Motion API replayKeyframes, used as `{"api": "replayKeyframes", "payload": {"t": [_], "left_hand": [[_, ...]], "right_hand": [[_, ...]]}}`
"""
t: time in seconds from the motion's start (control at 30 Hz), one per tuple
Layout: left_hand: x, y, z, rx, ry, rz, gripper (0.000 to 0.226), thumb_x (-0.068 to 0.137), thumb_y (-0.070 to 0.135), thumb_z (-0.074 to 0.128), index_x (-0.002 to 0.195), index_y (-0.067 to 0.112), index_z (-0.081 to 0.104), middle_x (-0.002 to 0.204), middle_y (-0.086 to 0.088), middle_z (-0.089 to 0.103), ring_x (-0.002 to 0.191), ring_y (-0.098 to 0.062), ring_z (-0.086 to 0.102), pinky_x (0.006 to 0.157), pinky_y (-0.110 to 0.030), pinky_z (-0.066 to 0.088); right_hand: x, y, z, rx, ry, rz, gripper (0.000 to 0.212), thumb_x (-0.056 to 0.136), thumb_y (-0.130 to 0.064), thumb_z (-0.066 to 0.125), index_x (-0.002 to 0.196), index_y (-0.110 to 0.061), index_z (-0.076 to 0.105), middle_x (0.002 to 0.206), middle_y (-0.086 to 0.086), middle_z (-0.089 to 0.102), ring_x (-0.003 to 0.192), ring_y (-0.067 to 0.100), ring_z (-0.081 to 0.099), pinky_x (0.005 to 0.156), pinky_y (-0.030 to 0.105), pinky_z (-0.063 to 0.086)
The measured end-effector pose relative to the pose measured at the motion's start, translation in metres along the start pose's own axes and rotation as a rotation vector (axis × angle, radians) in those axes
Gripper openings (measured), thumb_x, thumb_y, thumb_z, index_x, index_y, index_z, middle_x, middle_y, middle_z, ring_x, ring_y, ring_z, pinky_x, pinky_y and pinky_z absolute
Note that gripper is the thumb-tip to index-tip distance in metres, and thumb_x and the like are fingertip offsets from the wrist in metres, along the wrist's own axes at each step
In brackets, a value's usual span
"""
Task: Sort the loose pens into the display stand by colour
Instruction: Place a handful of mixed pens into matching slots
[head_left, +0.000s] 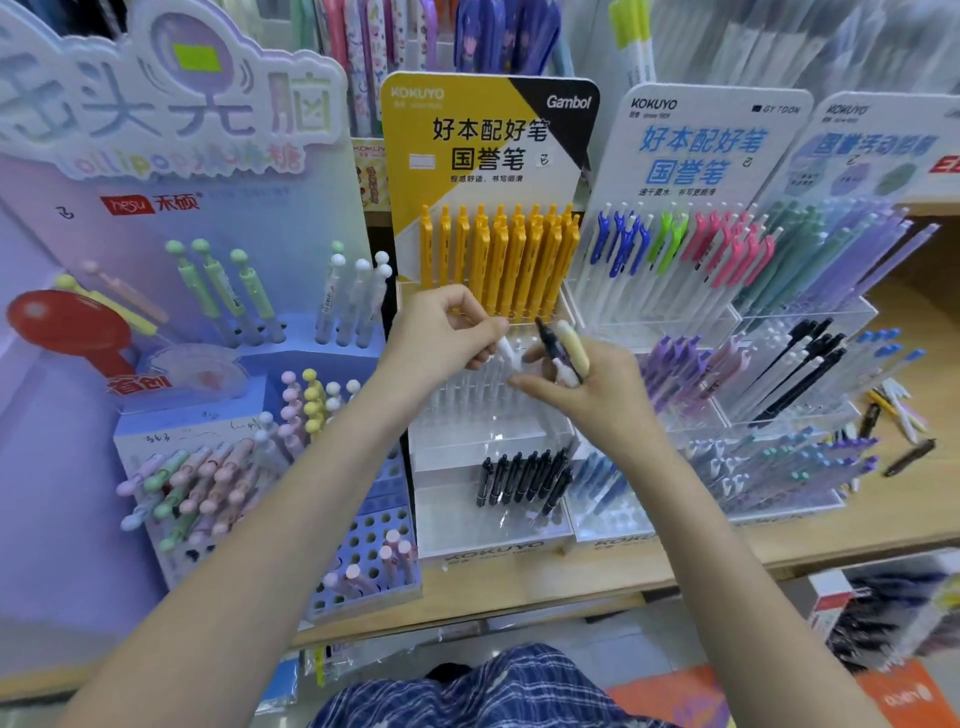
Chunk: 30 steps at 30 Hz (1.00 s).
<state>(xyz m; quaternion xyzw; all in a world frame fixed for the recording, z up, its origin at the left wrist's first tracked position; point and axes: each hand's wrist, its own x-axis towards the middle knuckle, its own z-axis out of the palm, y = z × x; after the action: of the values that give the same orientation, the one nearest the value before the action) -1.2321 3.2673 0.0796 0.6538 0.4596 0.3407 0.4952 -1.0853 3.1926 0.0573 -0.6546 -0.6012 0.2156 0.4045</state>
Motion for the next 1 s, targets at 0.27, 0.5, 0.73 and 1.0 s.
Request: {"api": "replayKeyframes", "payload": {"t": [0.27,0.5,0.73,1.0], "left_hand": [[0.010,-0.004,0.019,0.561,-0.033,0.306,0.019,0.089,0.026,0.059,0.106,0.017,0.064,0.104,0.004,0.060,0.099,-0.011,0.054,0.088,-0.024,0.042],[0.010,-0.046,0.017,0.734,0.014,0.388,0.029,0.089,0.007,0.056,0.115,0.018,0.065,0.129,-0.003,0.054,0.122,-0.026,0.039,0.103,-0.040,0.027],[0.016,-0.050,0.019,0.668,0.051,0.374,0.030,0.089,0.005,0.055,0.109,0.021,0.069,0.125,0.000,0.056,0.119,-0.026,0.042,0.101,-0.040,0.027],[0.017,-0.050,0.017,0.683,0.038,0.381,0.029,0.090,0.008,0.054,0.110,0.022,0.068,0.126,0.002,0.055,0.119,-0.025,0.041,0.102,-0.042,0.029]], "right_hand": [[-0.003,0.027,-0.011,-0.190,0.287,-0.001,0.019,0.081,-0.021,0.071,0.071,-0.008,0.062,0.050,-0.011,0.044,0.046,0.009,0.040,0.048,0.016,0.033],[-0.001,0.049,0.000,-0.315,0.454,0.036,0.024,0.085,-0.020,0.069,0.073,0.000,0.062,0.050,-0.001,0.040,0.047,0.018,0.035,0.047,0.029,0.024],[0.006,0.058,0.014,-0.483,0.268,0.167,0.030,0.092,-0.029,0.057,0.091,0.001,0.062,0.064,0.010,0.054,0.058,0.027,0.048,0.053,0.031,0.032],[0.004,0.059,0.024,-0.434,0.218,0.245,0.032,0.088,-0.035,0.062,0.093,-0.003,0.062,0.068,0.008,0.058,0.062,0.027,0.055,0.056,0.036,0.042]]}}
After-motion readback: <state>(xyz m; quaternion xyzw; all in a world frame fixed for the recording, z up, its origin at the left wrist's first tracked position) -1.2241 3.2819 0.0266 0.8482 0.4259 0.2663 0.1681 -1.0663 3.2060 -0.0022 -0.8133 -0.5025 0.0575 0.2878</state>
